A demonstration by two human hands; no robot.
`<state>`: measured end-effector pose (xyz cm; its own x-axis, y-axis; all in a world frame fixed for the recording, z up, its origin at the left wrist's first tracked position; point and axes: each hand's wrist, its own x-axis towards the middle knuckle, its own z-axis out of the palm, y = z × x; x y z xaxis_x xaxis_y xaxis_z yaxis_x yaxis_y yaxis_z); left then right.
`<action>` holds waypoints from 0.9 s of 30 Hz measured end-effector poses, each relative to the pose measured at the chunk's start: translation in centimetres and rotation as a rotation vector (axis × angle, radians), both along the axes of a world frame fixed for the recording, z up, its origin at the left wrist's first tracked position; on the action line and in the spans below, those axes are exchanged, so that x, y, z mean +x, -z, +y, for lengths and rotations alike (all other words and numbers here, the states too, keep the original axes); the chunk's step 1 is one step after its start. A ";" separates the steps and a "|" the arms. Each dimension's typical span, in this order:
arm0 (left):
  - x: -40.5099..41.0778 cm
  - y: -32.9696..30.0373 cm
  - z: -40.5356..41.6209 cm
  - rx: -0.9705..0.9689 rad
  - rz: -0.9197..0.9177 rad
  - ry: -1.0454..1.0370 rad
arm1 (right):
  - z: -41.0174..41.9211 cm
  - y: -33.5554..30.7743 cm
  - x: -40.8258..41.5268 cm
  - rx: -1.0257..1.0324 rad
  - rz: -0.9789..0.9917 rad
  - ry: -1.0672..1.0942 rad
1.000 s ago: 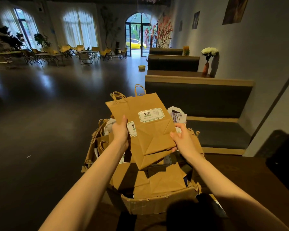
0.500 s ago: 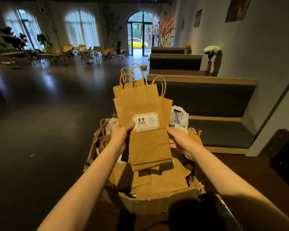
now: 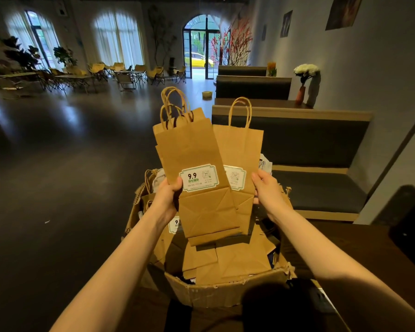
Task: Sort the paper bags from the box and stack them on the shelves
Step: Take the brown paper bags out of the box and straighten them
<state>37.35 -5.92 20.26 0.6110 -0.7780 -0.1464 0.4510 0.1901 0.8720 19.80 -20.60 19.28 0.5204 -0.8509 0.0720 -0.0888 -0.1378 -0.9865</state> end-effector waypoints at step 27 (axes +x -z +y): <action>-2.5 6.8 -1.4 0.186 -0.799 0.189 | 5.1 3.9 1.3 -0.063 0.074 -0.137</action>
